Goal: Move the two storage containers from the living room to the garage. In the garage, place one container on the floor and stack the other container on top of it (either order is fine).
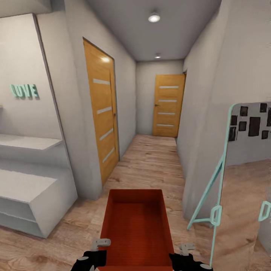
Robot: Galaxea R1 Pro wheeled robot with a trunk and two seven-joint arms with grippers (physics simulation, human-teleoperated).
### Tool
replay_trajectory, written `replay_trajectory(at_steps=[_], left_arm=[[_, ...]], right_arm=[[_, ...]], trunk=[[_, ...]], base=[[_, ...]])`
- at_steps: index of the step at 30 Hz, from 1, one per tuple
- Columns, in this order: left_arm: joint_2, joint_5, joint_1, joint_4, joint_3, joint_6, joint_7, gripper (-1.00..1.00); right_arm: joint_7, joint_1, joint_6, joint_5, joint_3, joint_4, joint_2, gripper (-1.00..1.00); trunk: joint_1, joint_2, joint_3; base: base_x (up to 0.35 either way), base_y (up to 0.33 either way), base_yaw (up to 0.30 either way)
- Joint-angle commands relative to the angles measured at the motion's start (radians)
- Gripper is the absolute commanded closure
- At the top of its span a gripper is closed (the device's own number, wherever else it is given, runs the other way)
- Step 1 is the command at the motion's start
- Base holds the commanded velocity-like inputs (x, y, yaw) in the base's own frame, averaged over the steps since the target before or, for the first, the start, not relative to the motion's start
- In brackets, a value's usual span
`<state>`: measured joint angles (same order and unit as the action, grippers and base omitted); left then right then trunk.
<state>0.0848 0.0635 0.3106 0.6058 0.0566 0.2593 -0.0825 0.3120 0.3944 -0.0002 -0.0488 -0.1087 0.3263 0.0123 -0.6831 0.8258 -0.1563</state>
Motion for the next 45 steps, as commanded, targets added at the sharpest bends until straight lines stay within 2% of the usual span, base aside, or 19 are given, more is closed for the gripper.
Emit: replay_trajectory(at_steps=[1, 20, 45], left_arm=[[0.029, -0.001, 0.001, 0.026, 0.001, 0.006, -0.008, 1.0], [0.029, -0.001, 0.001, 0.026, 0.001, 0.006, -0.008, 1.0], [0.029, -0.001, 0.001, 0.026, 0.001, 0.007, -0.008, 1.0]], right_arm=[[0.009, 0.0, 0.0, -0.009, 0.033, -0.003, -0.009, 1.0], [0.008, 0.0, 0.0, -0.009, 0.033, -0.003, -0.009, 1.0], [0.009, 0.0, 0.0, -0.009, 0.034, -0.003, -0.009, 1.0]], trunk=[[-0.001, 0.001, -0.002], [-0.001, 0.001, -0.002], [-0.001, 0.001, -0.002]], base=[[0.279, 0.211, -0.268], [0.278, 0.211, -0.209], [0.276, 0.213, -0.005]])
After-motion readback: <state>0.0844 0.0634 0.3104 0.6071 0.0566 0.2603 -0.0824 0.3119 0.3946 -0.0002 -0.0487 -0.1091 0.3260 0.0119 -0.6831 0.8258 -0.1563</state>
